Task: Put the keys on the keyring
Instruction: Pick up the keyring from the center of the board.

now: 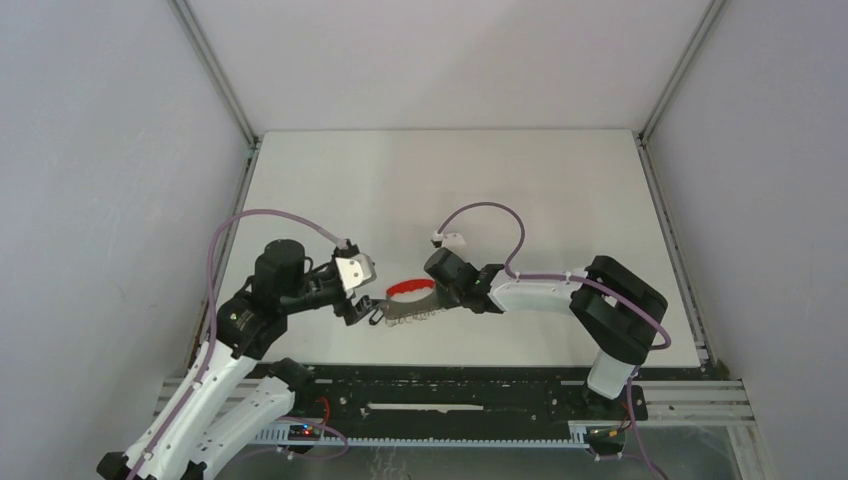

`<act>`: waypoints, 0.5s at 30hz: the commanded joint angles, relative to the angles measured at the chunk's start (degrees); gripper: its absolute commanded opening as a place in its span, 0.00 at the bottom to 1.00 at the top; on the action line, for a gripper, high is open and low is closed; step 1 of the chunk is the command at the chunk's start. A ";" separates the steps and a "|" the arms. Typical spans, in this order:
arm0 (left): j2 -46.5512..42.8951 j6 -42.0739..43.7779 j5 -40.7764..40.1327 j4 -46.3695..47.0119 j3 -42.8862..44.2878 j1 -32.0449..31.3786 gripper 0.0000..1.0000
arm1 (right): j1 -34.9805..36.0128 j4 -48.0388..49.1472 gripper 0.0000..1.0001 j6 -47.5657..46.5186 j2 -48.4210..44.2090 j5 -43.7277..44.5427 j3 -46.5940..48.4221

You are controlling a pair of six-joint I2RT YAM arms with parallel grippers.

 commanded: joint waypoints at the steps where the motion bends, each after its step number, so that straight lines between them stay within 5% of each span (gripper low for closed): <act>1: -1.29 -2.22 1.19 0.45 0.73 0.35 0.78 | 0.01 1.61 0.02 -2.92 -0.91 3.62 1.33; 10: -2.40 -2.64 2.98 0.90 -0.68 0.29 0.79 | 1.52 12.60 0.00 -12.43 -7.64 0.08 -1.27; 15: -4.16 -0.76 4.32 4.34 -3.16 0.36 0.92 | 2.20 20.21 0.00 -18.14 -15.73 -5.66 -5.55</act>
